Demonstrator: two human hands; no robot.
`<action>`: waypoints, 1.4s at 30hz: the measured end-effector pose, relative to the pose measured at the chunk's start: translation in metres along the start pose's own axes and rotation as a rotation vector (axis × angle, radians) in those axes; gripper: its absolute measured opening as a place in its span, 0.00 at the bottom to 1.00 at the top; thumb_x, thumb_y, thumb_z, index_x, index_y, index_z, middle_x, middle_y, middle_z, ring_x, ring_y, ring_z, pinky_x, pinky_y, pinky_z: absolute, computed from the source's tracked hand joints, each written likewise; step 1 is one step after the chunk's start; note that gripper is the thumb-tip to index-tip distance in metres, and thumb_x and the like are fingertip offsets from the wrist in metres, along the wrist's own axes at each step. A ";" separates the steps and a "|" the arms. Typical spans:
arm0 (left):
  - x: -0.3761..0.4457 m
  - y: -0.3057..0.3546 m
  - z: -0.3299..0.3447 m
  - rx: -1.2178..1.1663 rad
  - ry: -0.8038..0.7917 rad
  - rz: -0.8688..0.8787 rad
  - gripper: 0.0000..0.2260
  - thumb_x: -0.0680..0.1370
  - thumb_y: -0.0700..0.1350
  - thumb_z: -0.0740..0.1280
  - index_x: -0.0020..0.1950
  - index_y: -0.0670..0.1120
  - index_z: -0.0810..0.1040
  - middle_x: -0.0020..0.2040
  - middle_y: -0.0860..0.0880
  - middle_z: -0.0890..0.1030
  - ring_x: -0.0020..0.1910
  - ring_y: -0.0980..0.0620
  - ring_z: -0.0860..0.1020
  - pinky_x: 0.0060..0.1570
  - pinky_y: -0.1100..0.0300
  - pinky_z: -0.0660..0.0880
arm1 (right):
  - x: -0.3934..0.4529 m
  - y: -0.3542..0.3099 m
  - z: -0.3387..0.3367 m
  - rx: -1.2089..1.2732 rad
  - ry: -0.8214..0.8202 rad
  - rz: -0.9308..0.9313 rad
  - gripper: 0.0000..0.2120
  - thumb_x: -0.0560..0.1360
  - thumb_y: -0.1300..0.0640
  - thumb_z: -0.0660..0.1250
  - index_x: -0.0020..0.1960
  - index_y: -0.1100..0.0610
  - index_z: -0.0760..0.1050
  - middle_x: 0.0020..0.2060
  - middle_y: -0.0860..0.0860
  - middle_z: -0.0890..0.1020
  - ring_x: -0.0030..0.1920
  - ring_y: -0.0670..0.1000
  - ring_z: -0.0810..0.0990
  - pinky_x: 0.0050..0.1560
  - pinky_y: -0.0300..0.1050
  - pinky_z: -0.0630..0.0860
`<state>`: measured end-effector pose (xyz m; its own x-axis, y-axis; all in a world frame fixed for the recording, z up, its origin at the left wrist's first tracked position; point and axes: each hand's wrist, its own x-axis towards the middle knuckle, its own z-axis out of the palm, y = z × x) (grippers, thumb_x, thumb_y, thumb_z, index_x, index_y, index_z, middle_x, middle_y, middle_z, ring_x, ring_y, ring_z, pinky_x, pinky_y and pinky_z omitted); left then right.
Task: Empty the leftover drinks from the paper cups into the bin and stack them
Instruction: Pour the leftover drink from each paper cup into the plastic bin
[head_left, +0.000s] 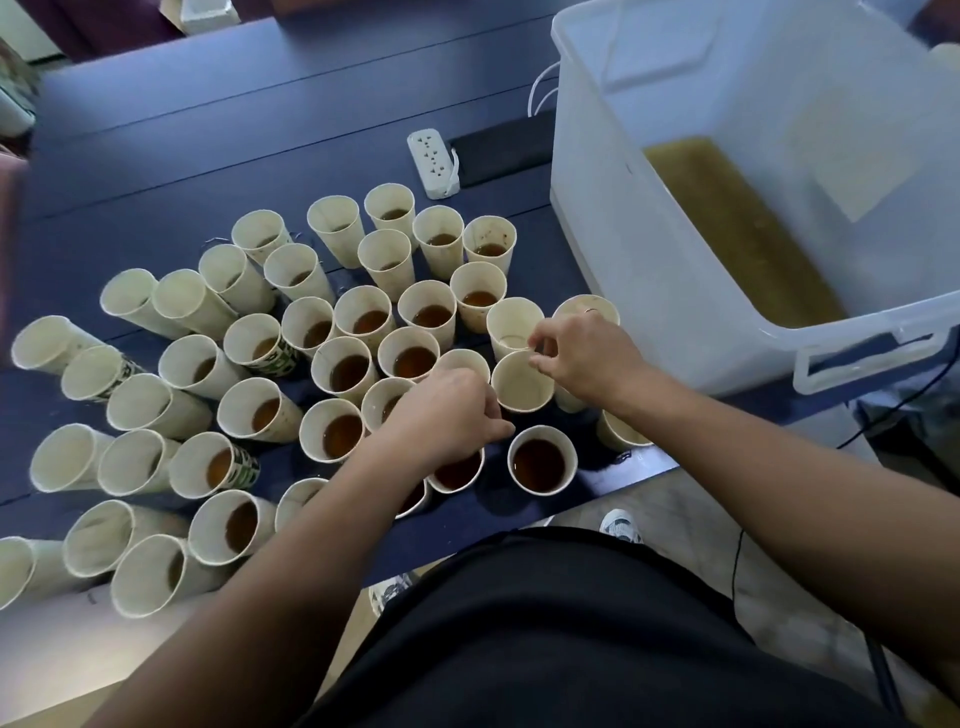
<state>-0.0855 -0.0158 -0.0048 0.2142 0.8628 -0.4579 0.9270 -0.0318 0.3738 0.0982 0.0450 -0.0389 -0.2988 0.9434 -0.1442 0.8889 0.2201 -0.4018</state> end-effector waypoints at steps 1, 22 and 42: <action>0.002 0.000 0.002 0.015 -0.008 0.002 0.10 0.77 0.55 0.72 0.45 0.49 0.85 0.44 0.50 0.83 0.45 0.52 0.77 0.38 0.58 0.70 | 0.001 0.001 0.001 0.012 -0.002 -0.005 0.13 0.75 0.48 0.72 0.58 0.51 0.81 0.45 0.49 0.84 0.51 0.52 0.80 0.46 0.48 0.77; 0.005 0.031 0.029 0.411 -0.037 0.067 0.09 0.82 0.47 0.64 0.43 0.48 0.72 0.49 0.46 0.82 0.48 0.42 0.81 0.39 0.55 0.66 | -0.025 0.025 -0.006 0.232 0.272 -0.165 0.11 0.74 0.59 0.69 0.56 0.53 0.80 0.48 0.49 0.82 0.48 0.47 0.79 0.60 0.32 0.65; -0.002 0.049 -0.051 0.059 0.048 0.069 0.13 0.76 0.51 0.65 0.35 0.44 0.78 0.37 0.46 0.80 0.40 0.44 0.79 0.37 0.53 0.75 | -0.065 0.026 -0.030 0.507 0.252 -0.061 0.25 0.75 0.71 0.64 0.56 0.41 0.78 0.46 0.43 0.84 0.47 0.46 0.82 0.49 0.38 0.78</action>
<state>-0.0556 0.0067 0.0553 0.2641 0.8808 -0.3929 0.9274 -0.1199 0.3544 0.1509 -0.0032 -0.0129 -0.1972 0.9764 0.0878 0.5762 0.1879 -0.7954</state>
